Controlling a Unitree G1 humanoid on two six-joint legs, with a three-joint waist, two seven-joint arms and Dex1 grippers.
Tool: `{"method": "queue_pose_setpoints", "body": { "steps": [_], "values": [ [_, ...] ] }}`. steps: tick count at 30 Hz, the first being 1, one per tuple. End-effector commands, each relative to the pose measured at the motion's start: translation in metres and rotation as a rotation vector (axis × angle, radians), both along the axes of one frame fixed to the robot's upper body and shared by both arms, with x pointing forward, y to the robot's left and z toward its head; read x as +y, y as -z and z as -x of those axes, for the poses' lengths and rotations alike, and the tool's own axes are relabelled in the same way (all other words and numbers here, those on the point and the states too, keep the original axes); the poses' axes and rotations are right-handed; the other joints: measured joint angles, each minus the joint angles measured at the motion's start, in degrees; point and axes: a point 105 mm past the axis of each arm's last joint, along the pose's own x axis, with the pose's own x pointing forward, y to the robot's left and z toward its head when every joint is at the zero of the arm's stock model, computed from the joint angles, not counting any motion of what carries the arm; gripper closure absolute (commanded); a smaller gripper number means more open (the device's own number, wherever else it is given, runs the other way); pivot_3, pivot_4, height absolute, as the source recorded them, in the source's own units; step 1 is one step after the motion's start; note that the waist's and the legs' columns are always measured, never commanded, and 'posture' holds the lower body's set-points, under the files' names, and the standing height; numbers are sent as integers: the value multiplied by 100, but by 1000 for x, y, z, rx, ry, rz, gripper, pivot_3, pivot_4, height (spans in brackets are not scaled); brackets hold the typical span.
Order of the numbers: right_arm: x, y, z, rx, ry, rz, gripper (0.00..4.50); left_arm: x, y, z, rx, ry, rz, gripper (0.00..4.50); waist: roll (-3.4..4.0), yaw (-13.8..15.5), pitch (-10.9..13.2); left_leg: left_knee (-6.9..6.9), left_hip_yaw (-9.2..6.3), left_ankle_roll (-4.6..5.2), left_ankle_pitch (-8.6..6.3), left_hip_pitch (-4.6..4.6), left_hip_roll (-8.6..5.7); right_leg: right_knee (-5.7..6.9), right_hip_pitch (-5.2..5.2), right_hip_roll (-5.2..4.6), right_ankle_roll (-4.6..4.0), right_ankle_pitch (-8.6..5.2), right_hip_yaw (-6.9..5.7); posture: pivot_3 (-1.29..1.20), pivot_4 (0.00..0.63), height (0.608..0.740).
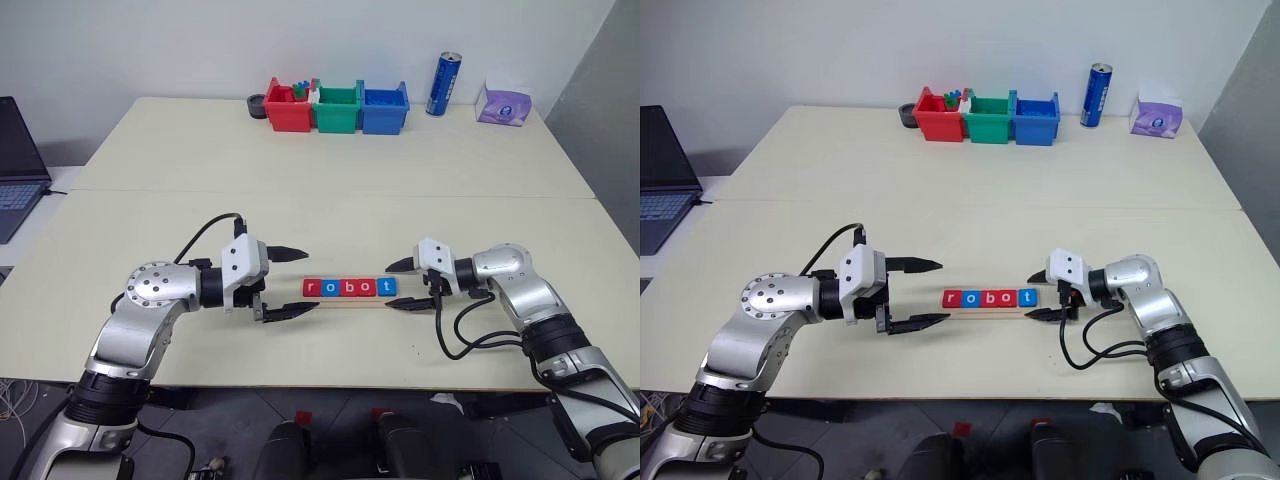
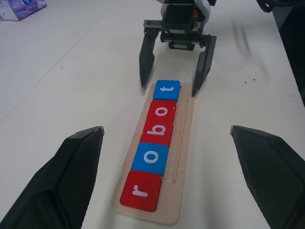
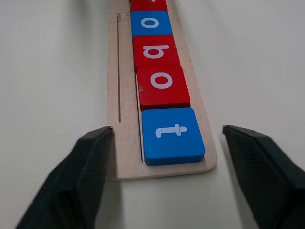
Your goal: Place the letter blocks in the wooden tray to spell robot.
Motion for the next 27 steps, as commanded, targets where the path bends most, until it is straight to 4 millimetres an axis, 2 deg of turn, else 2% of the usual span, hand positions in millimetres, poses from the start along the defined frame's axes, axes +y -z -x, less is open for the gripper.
{"method": "queue_pose_setpoints", "body": {
  "steps": [1,6,11,12,13,15,23,24,27],
  "values": [
    [1,-19,-6,-42,-1,-24,52,-2,-6,0,-40,16,6,0,0,0,0,0,0,0,0,0,0,0,0,0,0,0,0,0,150,740],
    [-10,-36,-11,-34,65,-75,52,-4,-6,1,-42,19,12,0,0,1,0,0,-1,0,0,0,0,0,0,0,0,0,0,0,150,740],
    [-22,-33,-11,-31,103,-64,52,-4,-3,1,-38,18,10,0,0,2,0,0,0,0,0,0,0,0,0,-2,0,0,0,0,150,740],
    [-22,-32,-11,-29,103,-63,401,-4,-3,1,-38,19,10,0,0,1,0,0,0,0,0,0,-1,0,0,-2,0,0,0,0,150,740],
    [-22,-30,-10,-29,101,-61,556,-4,-3,1,-38,21,10,0,0,1,0,0,0,0,0,0,-1,0,0,-1,0,0,0,0,150,740],
    [-21,-28,-8,-27,99,-60,1242,-5,-5,0,-40,24,11,0,0,1,0,0,1,0,0,1,-2,1,0,0,0,0,0,0,150,740],
    [-19,-20,-6,-39,89,-46,4230,-5,-7,-1,-44,30,6,0,0,0,0,0,1,0,0,1,-1,2,0,0,0,0,0,0,150,740],
    [-18,-20,-5,-38,84,-47,4488,-4,-7,-1,-44,30,5,0,0,0,0,0,0,0,0,1,-1,2,0,0,0,0,0,0,150,740],
    [-15,-18,-2,-36,70,-47,4488,-4,-6,-1,-43,27,3,0,0,0,0,0,0,0,0,0,-1,2,0,0,0,0,0,0,150,740]
  ]
}}
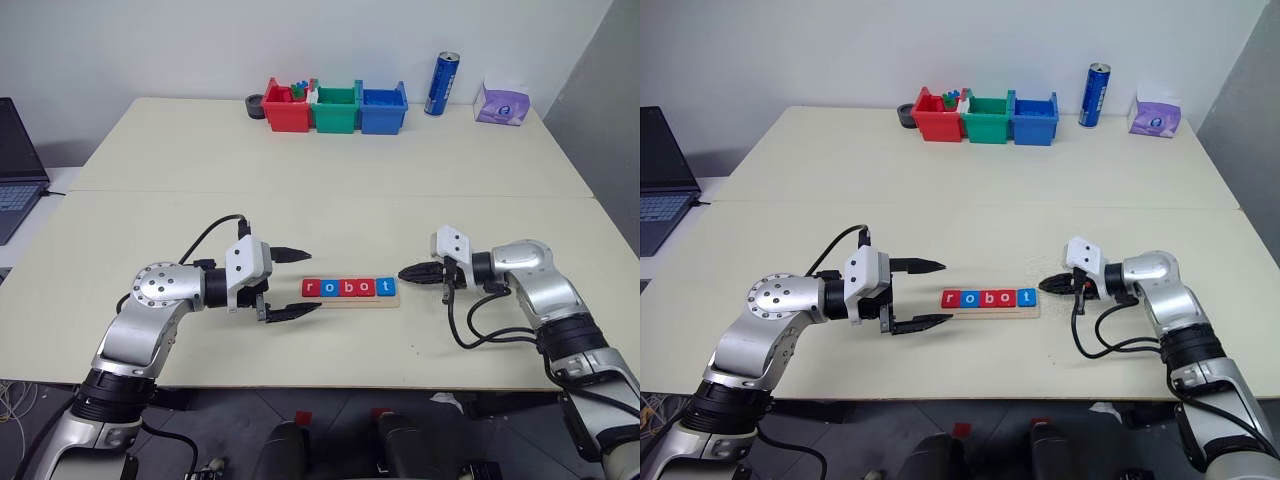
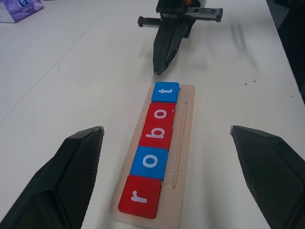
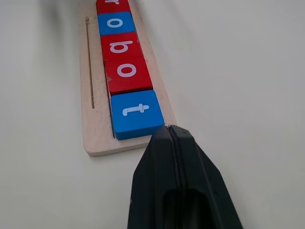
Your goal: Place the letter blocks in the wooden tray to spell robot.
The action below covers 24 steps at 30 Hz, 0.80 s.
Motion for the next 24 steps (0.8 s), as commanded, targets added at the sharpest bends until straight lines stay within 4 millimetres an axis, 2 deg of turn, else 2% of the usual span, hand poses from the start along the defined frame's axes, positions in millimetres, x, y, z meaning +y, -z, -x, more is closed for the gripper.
{"method": "queue_pose_setpoints", "body": {
  "steps": [1,9,24],
  "values": [
    [7,-7,3,-43,-40,-1,4488,-1,-9,1,-42,18,-5,0,0,0,0,0,0,0,0,0,0,0,0,0,0,0,0,0,150,740],
    [13,-1,5,-47,-60,18,4488,-1,-9,1,-42,10,-5,0,0,0,0,0,0,0,0,0,0,0,0,0,0,0,0,0,150,740],
    [24,-5,6,-52,-75,-12,4488,0,-11,2,-45,-10,-4,0,0,0,0,1,0,0,0,0,0,1,0,-1,0,0,0,0,150,740]
  ]
}}
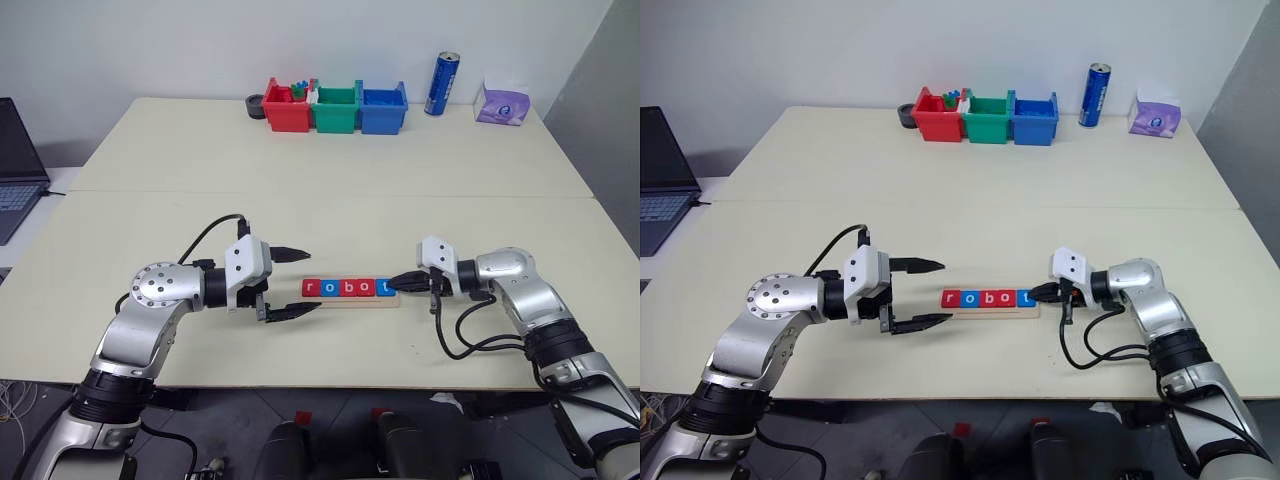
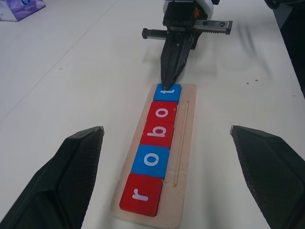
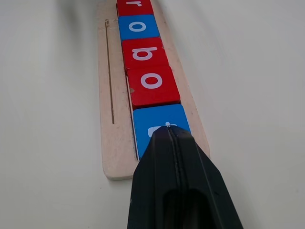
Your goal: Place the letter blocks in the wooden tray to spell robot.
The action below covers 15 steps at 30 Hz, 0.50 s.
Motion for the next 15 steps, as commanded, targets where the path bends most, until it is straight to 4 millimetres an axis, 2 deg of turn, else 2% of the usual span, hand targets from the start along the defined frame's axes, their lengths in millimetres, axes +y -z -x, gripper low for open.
{"method": "queue_pose_setpoints", "body": {
  "steps": [1,2,5,8,10,12,15],
  "values": [
    [4,-16,1,-50,-24,-15,4488,0,-10,2,-35,-4,0,0,0,0,0,0,0,0,0,0,0,0,0,0,0,0,0,0,150,740],
    [4,-17,2,-50,-23,-16,4488,1,-9,1,-33,-9,0,0,0,-1,0,0,-1,0,0,0,0,0,0,0,0,0,-1,0,150,740],
    [-1,-37,10,-55,-12,-46,4488,9,-9,-3,14,-88,13,0,0,1,0,0,-4,0,0,-1,1,1,0,0,0,0,-2,0,150,740],
    [2,-54,27,-10,-8,-97,3581,21,-7,-3,63,-177,24,0,0,3,0,-1,-11,0,0,-4,4,1,0,-4,1,0,-5,0,150,740],
    [3,-60,39,12,0,-115,2871,29,3,2,123,-231,11,0,0,-8,0,-1,-18,0,0,-5,5,0,0,-6,1,0,-6,0,150,740],
    [2,-58,44,7,35,-88,2174,32,12,13,184,-259,1,0,0,-17,0,-2,-26,0,0,-3,7,1,1,-6,1,-1,-4,0,150,740],
    [-4,-51,46,9,104,-41,1092,35,15,21,229,-290,0,0,0,-6,0,-1,-29,0,0,-5,5,1,1,-6,2,-1,-4,0,150,740]
  ]
}}
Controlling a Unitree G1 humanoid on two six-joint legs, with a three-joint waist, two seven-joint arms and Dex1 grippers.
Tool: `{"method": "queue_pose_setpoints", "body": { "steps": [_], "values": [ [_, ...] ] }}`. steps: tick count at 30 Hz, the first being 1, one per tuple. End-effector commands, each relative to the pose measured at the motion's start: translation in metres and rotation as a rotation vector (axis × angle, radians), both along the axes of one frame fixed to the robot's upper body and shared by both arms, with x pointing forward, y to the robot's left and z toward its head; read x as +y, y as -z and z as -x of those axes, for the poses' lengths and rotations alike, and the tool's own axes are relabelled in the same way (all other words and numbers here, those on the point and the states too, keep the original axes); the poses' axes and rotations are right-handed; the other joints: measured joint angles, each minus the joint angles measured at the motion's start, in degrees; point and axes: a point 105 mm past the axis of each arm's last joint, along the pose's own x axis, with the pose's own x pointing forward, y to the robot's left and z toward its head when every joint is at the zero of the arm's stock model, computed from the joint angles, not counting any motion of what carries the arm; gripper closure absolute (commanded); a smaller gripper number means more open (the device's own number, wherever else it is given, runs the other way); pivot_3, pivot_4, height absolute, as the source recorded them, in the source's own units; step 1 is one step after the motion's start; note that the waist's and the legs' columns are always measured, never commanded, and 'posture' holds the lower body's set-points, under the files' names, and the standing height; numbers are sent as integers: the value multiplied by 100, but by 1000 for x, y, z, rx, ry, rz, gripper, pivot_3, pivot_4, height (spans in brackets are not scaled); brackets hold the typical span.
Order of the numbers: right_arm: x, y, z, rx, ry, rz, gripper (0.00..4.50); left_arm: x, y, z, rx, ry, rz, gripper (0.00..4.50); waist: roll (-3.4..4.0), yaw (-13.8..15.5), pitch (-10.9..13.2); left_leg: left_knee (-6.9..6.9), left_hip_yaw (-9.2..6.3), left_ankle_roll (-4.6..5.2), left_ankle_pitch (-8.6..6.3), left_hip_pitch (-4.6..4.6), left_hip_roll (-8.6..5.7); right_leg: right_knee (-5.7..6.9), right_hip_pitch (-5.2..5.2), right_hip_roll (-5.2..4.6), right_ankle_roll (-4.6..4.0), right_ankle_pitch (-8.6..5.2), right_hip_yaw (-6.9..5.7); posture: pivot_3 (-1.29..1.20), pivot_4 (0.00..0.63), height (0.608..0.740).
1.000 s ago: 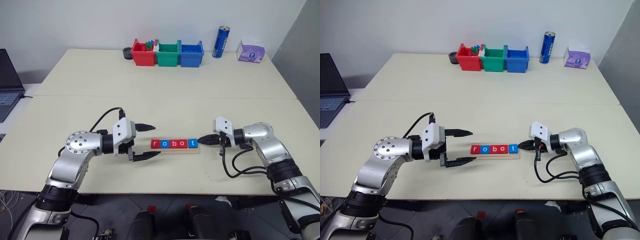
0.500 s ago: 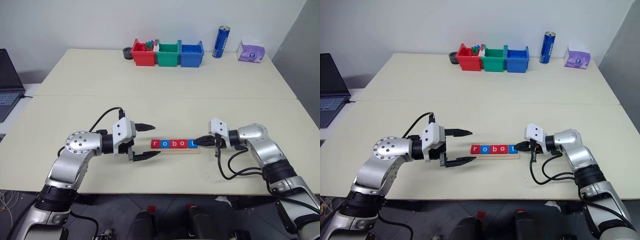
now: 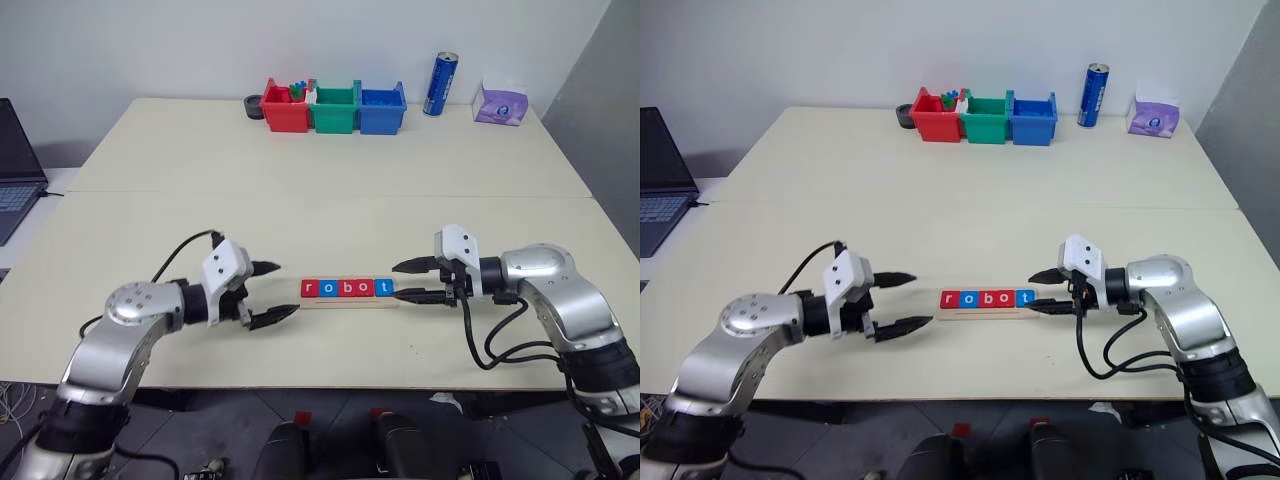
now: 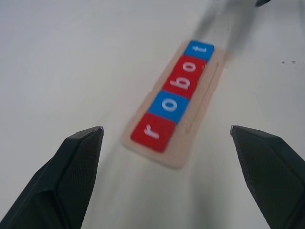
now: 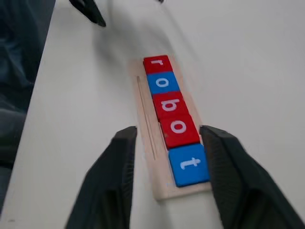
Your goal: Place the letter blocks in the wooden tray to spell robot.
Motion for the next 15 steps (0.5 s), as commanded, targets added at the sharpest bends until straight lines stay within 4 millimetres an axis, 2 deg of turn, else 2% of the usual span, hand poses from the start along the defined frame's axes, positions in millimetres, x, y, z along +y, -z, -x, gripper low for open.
{"method": "queue_pose_setpoints", "body": {
  "steps": [1,3,15],
  "values": [
    [-4,-5,1,-24,74,23,765,2,-14,5,-25,-26,3,0,0,11,0,1,2,-1,1,-1,-1,0,0,0,1,-1,-1,0,150,740],
    [-6,-3,1,-9,109,22,49,3,-16,5,-21,-37,4,0,-1,22,0,4,1,-3,2,-1,-3,-2,3,0,13,-8,-2,0,150,740],
    [-12,1,-4,-15,171,36,15,3,-16,7,-59,-12,-34,0,-1,13,0,2,20,-3,2,6,-5,-4,3,6,13,-8,1,0,150,740]
  ]
}}
